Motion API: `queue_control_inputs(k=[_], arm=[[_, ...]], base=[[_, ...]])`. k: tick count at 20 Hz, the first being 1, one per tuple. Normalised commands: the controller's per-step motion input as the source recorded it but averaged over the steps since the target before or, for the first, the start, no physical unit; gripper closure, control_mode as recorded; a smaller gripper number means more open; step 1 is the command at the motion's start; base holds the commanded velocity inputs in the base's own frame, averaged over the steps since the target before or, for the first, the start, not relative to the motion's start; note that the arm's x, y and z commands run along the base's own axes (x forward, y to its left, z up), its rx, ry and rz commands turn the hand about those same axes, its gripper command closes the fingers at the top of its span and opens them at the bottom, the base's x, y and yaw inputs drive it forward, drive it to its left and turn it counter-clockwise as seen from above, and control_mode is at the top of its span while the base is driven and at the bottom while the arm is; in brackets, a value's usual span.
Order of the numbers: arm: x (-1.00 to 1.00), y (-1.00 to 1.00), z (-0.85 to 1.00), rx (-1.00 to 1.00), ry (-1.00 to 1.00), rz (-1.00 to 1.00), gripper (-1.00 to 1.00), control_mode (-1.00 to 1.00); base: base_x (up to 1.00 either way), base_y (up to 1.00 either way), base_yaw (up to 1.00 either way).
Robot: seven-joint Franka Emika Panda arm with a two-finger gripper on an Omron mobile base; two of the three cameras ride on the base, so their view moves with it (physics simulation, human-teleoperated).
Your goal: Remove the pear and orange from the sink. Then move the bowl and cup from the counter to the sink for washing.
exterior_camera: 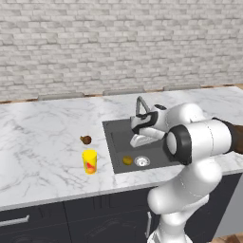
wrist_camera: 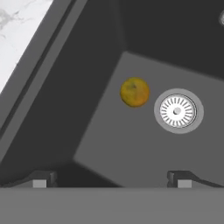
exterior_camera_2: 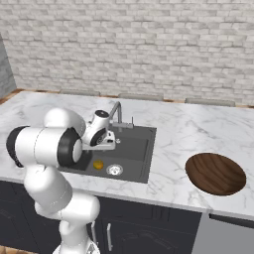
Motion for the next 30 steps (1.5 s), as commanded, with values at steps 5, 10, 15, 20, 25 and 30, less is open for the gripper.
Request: queue_control_inputs(k=[5, 10, 15, 20, 25, 30], arm=[[0.06, 0.00, -0.21, 0.04, 0.00, 0.00, -1.00, -1.00], [0.08, 0.00, -0.21, 0.05, 0.00, 0.00, -1.00, -1.00], [0.14, 0.00, -0.15, 0.02, 0.00, 0.00, -1.00, -1.00], [0.17, 0.00, -0.12, 0.00, 0.00, 0.00, -1.00, -1.00], [0.16, 0.00, -0.13, 0.01, 0.00, 0.00, -1.00, -1.00], [0.16, 0.01, -0.15, 0.01, 0.00, 0.00, -1.00, -1.00]], base=[[0.00, 0.00, 0.00], [0.00, 0.00, 0.00], [0.00, 0.00, 0.00], [0.00, 0.00, 0.00], [0.00, 0.00, 0.00], [0.00, 0.00, 0.00]])
